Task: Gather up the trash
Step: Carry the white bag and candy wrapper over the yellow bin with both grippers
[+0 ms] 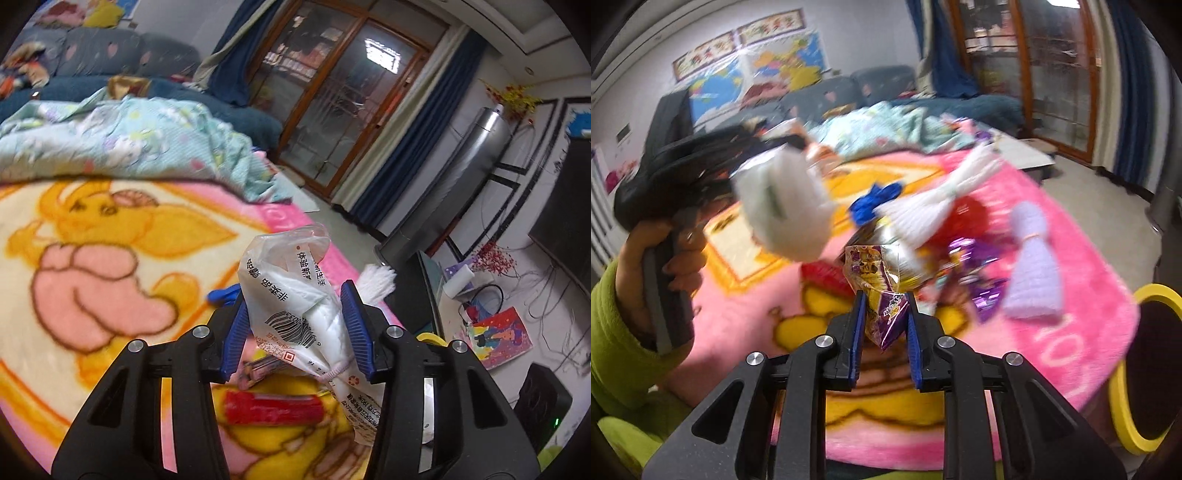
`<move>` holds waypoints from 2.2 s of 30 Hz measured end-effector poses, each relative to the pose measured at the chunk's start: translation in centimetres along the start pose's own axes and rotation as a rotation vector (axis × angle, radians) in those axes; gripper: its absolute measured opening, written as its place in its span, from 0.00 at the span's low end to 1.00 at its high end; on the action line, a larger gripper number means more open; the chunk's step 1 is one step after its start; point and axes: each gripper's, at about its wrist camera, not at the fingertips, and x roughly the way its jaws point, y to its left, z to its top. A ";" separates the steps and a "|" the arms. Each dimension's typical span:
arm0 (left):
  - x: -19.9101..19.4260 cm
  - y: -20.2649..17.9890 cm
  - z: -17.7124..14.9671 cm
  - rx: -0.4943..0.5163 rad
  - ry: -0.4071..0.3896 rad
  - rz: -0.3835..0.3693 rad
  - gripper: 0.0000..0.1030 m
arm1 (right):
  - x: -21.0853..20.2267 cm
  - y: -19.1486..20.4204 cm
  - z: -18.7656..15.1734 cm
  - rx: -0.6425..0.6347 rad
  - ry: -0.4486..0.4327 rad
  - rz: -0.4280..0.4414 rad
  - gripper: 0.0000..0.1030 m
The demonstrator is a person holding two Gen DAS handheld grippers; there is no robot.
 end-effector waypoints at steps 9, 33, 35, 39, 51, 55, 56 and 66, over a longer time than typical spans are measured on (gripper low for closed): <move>2.2 -6.3 -0.2 0.134 0.012 -0.062 0.39 | -4.0 -6.0 1.9 0.136 -0.128 -0.123 0.19; 9.3 -18.7 -4.1 0.344 0.091 -0.194 0.39 | -10.9 -18.3 -1.1 0.448 -0.259 -0.407 0.19; 9.9 -19.6 -4.5 0.359 0.098 -0.201 0.39 | -11.4 -19.1 -1.6 0.473 -0.260 -0.426 0.19; 11.2 -21.2 -5.7 0.383 0.115 -0.211 0.39 | -12.0 -21.1 -2.9 0.528 -0.254 -0.460 0.19; 16.0 -26.2 -9.7 0.474 0.160 -0.208 0.40 | -12.4 -26.6 -6.8 0.684 -0.193 -0.522 0.19; 17.8 -27.6 -11.2 0.511 0.178 -0.198 0.40 | -12.1 -28.0 -8.0 0.724 -0.168 -0.534 0.19; 18.4 -28.0 -11.6 0.524 0.180 -0.195 0.40 | -12.1 -28.4 -8.2 0.733 -0.163 -0.537 0.19; 21.5 -29.4 -12.6 0.518 0.222 -0.213 0.71 | -12.7 -31.0 -10.2 0.835 -0.171 -0.585 0.47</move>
